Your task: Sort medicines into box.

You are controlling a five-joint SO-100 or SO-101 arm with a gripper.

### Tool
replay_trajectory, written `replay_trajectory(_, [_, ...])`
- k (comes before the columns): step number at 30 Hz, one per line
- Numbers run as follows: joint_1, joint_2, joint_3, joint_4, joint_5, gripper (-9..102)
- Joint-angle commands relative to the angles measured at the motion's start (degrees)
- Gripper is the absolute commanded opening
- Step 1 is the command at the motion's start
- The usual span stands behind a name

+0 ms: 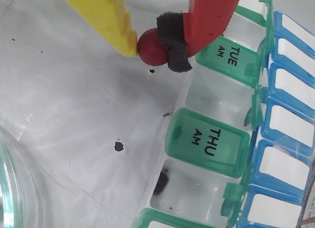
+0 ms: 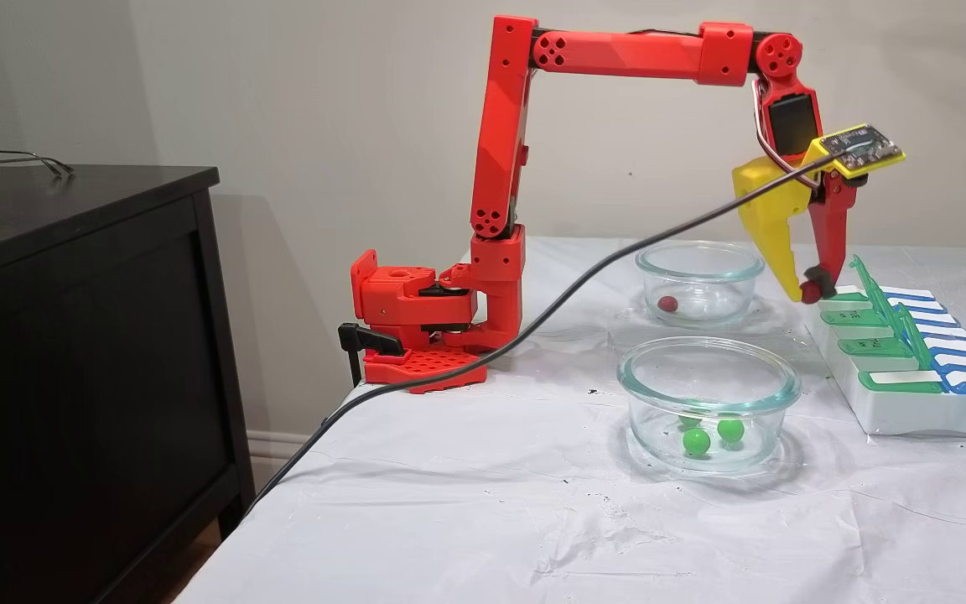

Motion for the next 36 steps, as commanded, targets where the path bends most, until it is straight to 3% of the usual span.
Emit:
replay_trajectory(1, [0.97, 1.93, -4.04, -1.58, -0.62, 0])
replay_trajectory(15, [0.70, -5.36, -7.12, -14.68, 3.69, 0])
replay_trajectory(36, [-4.13, 1.49, 1.32, -16.44, 5.63, 0])
